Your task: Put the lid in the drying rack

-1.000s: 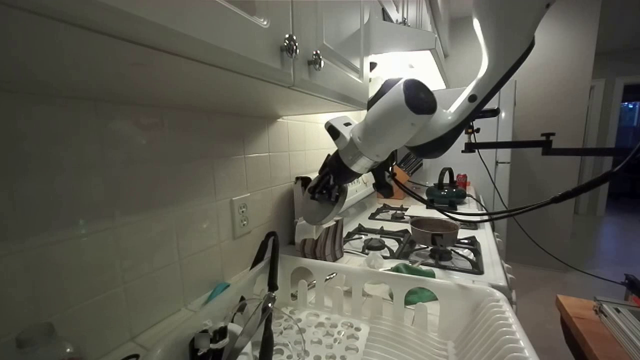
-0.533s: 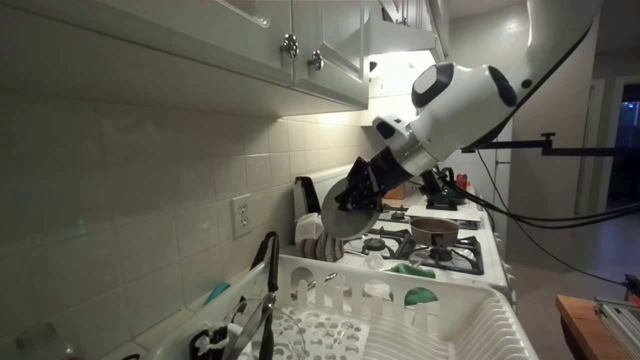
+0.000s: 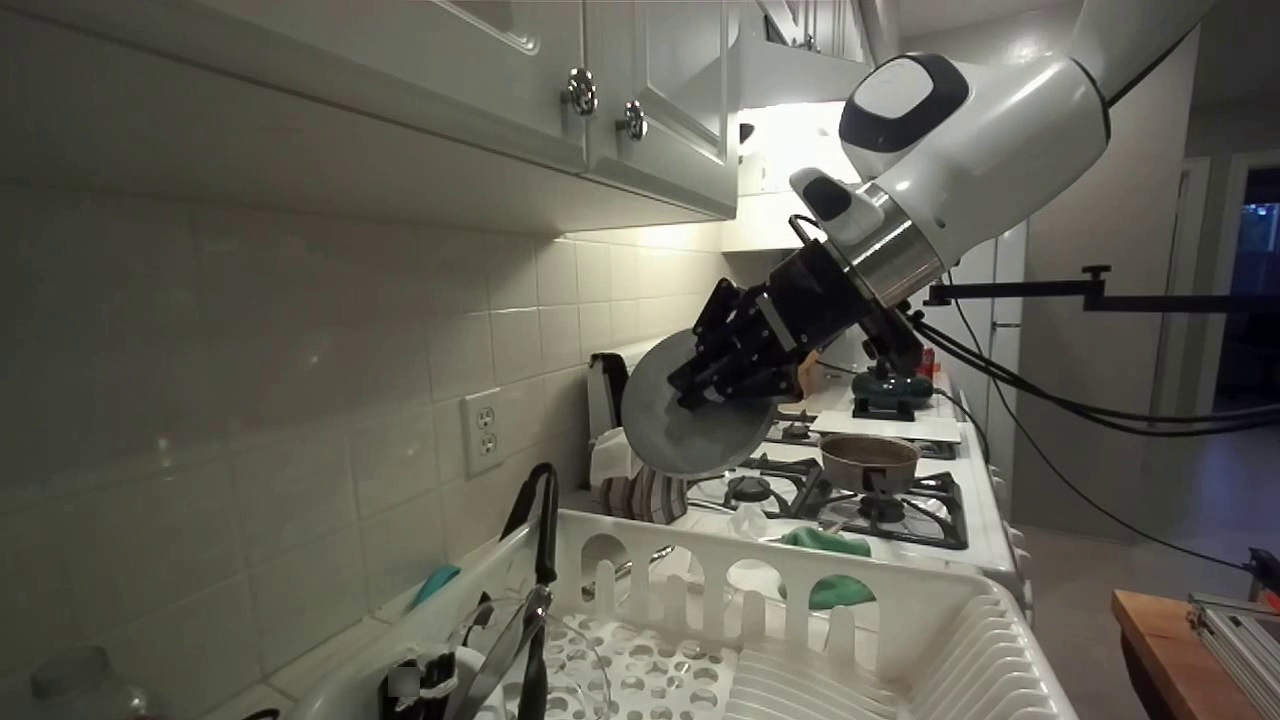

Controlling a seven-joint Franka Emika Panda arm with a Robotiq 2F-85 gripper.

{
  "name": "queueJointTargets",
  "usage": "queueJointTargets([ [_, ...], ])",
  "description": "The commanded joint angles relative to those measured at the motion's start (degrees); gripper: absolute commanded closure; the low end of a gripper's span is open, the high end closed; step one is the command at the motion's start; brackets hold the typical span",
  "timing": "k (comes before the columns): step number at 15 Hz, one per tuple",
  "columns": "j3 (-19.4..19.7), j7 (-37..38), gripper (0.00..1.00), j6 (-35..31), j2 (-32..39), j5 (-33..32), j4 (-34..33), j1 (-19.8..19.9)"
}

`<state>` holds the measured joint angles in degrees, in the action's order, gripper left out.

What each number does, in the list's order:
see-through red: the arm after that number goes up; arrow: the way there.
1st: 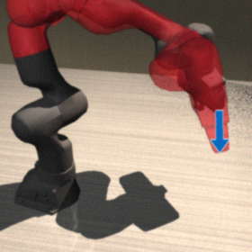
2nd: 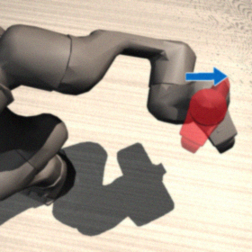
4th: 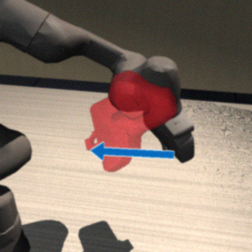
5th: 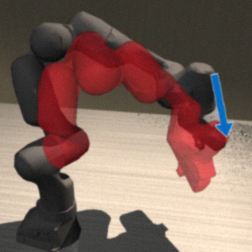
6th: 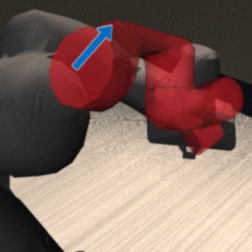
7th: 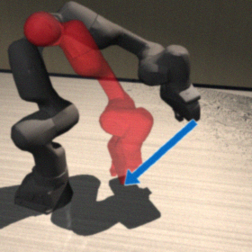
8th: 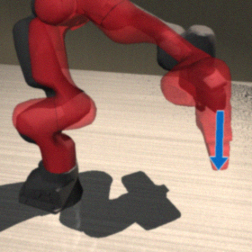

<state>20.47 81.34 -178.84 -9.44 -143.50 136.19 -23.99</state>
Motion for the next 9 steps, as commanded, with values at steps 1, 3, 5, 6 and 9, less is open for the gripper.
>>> queueJointTargets([
  [1,0.1,0.0,0.77,-0.03,-0.06,-0.01,0.0,-0.04],
  [3,0.26,0.0,0.77,-0.07,-0.06,-0.03,0.01,-0.04],
  [5,0.35,0.0,0.94,-0.14,-0.06,-0.03,0.01,-0.04],
  [6,-0.2,0.12,0.94,0.09,1.18,0.03,-0.69,-0.85],
  [9,-1.96,0.73,0.94,0.91,3.69,0.41,-0.47,-2.91],
])
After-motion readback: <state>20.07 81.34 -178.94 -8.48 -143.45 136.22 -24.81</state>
